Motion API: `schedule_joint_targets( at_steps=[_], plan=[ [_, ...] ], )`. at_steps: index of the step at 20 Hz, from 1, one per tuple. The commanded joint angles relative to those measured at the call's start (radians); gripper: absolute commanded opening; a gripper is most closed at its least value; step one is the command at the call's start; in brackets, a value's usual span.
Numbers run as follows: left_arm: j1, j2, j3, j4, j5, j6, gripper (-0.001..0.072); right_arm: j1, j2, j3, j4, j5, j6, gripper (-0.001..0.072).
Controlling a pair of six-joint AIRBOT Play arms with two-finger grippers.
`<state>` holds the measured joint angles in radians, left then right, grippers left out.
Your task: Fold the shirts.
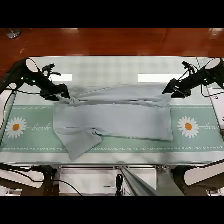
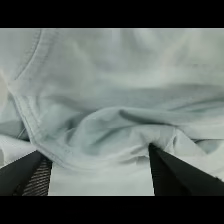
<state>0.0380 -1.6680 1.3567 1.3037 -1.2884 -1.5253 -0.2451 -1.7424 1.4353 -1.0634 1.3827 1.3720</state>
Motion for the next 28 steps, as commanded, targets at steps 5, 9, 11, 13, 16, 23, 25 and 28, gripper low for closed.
schedule_joint_targets(
  at_steps=[5,9,11,13,16,23,25,28],
  plan=[
    [0.15,0.185,-0.074,0.008,-0.172,-0.017,0.0704,-0.113,0.252,-0.1,-0.072,-0.001,0.006,0.0626],
    [0.31,0.406,-0.451,-0.007,-0.131,-0.008,0.0704,-0.146,0.525,-0.507,0.034,-0.185,-0.051,0.0625],
    [0.403,0.497,-0.616,-0.082,-0.079,0.005,0.0703,-0.146,0.63,-0.688,0.158,-0.254,-0.099,0.0625],
    [0.455,0.547,-0.743,-0.183,-0.028,0.056,0.0704,-0.146,0.686,-0.795,0.286,-0.267,-0.151,0.0626],
    [0.448,0.555,-0.86,-0.285,0.032,0.115,0.0704,-0.146,0.71,-0.84,0.377,-0.26,-0.186,0.0626],
    [0.295,0.553,-0.967,-0.489,0.177,0.243,0.0703,-0.185,0.71,-0.825,0.416,-0.26,-0.18,0.0625],
    [0.26,0.553,-0.966,-0.488,0.141,0.275,0.0697,-0.298,0.71,-0.788,0.282,-0.217,-0.137,0.0625],
    [0.263,0.554,-0.96,-0.498,0.08,0.321,0.002,-0.415,0.71,-0.81,-0.04,-0.044,0.032,0.0625]
  ],
)
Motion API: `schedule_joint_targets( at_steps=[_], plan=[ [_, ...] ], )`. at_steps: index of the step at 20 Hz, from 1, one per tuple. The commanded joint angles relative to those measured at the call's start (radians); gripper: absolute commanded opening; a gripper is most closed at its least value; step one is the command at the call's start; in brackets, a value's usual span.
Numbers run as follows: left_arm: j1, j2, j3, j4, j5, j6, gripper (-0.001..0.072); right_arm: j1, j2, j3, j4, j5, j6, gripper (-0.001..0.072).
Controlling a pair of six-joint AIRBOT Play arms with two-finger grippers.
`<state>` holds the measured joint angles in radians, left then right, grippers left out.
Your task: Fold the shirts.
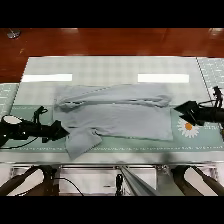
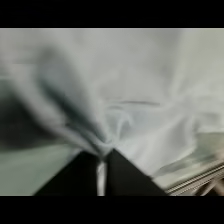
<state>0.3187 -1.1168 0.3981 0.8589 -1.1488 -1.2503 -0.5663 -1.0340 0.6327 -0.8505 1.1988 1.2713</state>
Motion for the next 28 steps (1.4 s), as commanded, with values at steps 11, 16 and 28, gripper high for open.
schedule_joint_targets(
  at_steps=[11,16,28],
  plan=[
    [-0.018,0.003,0.034,-0.086,-0.056,0.061,0.0021,0.131,-0.102,-0.134,-0.173,0.051,0.151,0.0624],
    [-0.018,0.003,0.047,-0.1,-0.06,0.065,0.0021,0.266,-0.17,-0.095,-0.093,-0.046,0.139,0.0329],
    [-0.06,-0.211,0.595,-0.1,-0.06,-0.051,0.0021,0.274,-0.356,0.465,-0.108,0.016,0.126,0.0022]
  ],
)
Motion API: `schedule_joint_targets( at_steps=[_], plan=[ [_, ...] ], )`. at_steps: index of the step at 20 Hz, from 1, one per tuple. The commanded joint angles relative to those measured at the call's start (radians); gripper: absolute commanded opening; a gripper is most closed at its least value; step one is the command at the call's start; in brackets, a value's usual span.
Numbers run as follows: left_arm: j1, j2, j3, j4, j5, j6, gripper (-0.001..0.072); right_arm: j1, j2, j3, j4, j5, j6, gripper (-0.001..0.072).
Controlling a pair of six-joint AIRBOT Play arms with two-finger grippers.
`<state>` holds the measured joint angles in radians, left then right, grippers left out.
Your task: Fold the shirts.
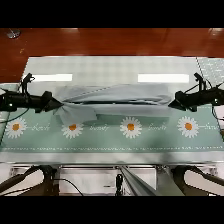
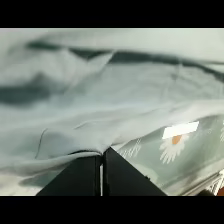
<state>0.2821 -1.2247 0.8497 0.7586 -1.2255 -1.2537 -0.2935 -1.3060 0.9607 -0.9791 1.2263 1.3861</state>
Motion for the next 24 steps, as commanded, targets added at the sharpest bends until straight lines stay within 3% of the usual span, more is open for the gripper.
schedule_joint_targets(
  at_steps=[1,7,10,11,12,13,15,17,19,21,24],
  plan=[
    [-0.042,-0.166,0.208,0.0,0.018,-0.062,0.002,0.002,-0.129,0.188,0.039,-0.02,0.014,0.0022],
    [-0.106,-0.509,0.554,0.0,-0.009,-0.145,0.002,0.003,-0.386,0.43,0.199,-0.044,-0.002,0.0022],
    [-0.105,-0.615,0.661,0.0,-0.017,-0.146,0.0021,0.005,-0.485,0.489,0.243,-0.058,-0.019,0.0024],
    [-0.106,-0.634,0.686,0.0,-0.016,-0.147,0.0115,0.005,-0.504,0.494,0.246,-0.065,-0.016,0.0174],
    [-0.106,-0.642,0.705,0.001,-0.024,-0.146,0.0504,0.004,-0.511,0.494,0.254,-0.063,-0.019,0.0541],
    [-0.097,-0.641,0.73,0.013,-0.042,-0.142,0.0703,-0.008,-0.508,0.5,0.246,-0.049,-0.043,0.0625],
    [-0.046,-0.637,0.83,0.139,-0.145,-0.193,0.0703,-0.062,-0.491,0.539,0.2,0.027,-0.048,0.0625],
    [0.027,-0.599,0.896,0.394,-0.266,-0.312,0.0702,-0.138,-0.459,0.547,0.127,0.092,-0.043,0.0624],
    [0.09,-0.529,0.866,0.546,-0.296,-0.341,0.0702,-0.187,-0.454,0.534,0.069,0.155,-0.04,0.0624],
    [0.124,-0.413,0.736,0.507,-0.2,-0.335,0.0702,-0.192,-0.455,0.47,0.051,0.145,-0.054,0.0624],
    [0.084,-0.15,0.414,0.341,0.118,-0.261,0.0702,-0.175,-0.455,0.377,0.127,0.081,-0.107,0.0624]
  ],
)
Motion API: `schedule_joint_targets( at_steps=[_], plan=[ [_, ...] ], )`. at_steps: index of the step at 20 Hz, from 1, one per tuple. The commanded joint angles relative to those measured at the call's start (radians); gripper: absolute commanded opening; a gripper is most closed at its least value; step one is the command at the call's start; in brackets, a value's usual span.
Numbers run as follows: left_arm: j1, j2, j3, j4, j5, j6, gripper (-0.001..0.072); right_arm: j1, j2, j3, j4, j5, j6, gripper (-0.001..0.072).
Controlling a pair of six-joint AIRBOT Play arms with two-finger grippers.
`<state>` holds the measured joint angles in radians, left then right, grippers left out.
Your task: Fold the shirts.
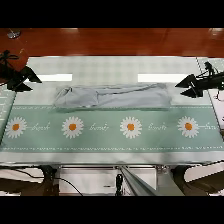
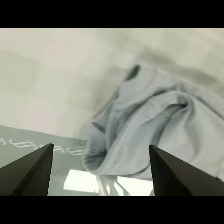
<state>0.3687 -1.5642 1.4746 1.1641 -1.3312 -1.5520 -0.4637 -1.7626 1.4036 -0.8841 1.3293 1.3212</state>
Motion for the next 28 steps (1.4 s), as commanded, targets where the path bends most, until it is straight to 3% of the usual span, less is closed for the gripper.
schedule_joint_targets(
  at_steps=[1,4,7,8,10,11,13,16,18,20,23,28],
  plan=[
    [-0.037,0.274,-0.314,-0.135,0.3,0.078,0.0702,0.007,0.0,-0.084,0.059,-0.038,-0.056,0.0624],
    [-0.172,0.411,-0.502,-0.227,0.357,0.101,0.0702,0.061,-0.041,-0.085,0.092,-0.037,-0.058,0.0624],
    [-0.34,0.405,-0.539,-0.231,0.345,0.101,0.0702,0.137,-0.073,-0.085,0.113,-0.048,-0.047,0.0613],
    [-0.393,0.397,-0.539,-0.231,0.364,0.101,0.0702,0.156,-0.072,-0.084,0.118,-0.054,-0.047,0.0542],
    [-0.498,0.381,-0.539,-0.233,0.452,0.1,0.07,0.168,-0.061,-0.054,0.119,-0.019,-0.047,0.0022],
    [-0.548,0.373,-0.538,-0.247,0.509,0.101,0.0659,0.166,-0.035,-0.042,0.117,-0.002,-0.052,0.0023],
    [-0.634,0.351,-0.537,-0.313,0.602,0.105,0.0037,0.14,0.073,-0.039,0.074,0.018,-0.06,0.0022],
    [-0.795,0.28,-0.49,-0.37,0.723,0.216,0.002,0.116,0.3,-0.069,-0.048,0.117,-0.065,0.0022],
    [-0.915,0.161,-0.388,-0.348,0.743,0.189,0.0018,0.119,0.487,-0.15,-0.055,0.13,-0.063,0.0022],
    [-1.003,-0.018,-0.217,-0.319,0.661,0.092,0.0018,0.119,0.674,-0.238,-0.051,0.133,-0.026,0.0022],
    [-1.103,-0.285,0.098,-0.32,0.432,-0.011,0.0018,0.119,0.901,-0.332,-0.05,0.134,0.049,0.0022],
    [-1.266,-0.534,0.37,-0.423,0.235,-0.057,0.002,0.119,1.033,-0.345,-0.02,0.161,0.081,0.0023]
  ],
)
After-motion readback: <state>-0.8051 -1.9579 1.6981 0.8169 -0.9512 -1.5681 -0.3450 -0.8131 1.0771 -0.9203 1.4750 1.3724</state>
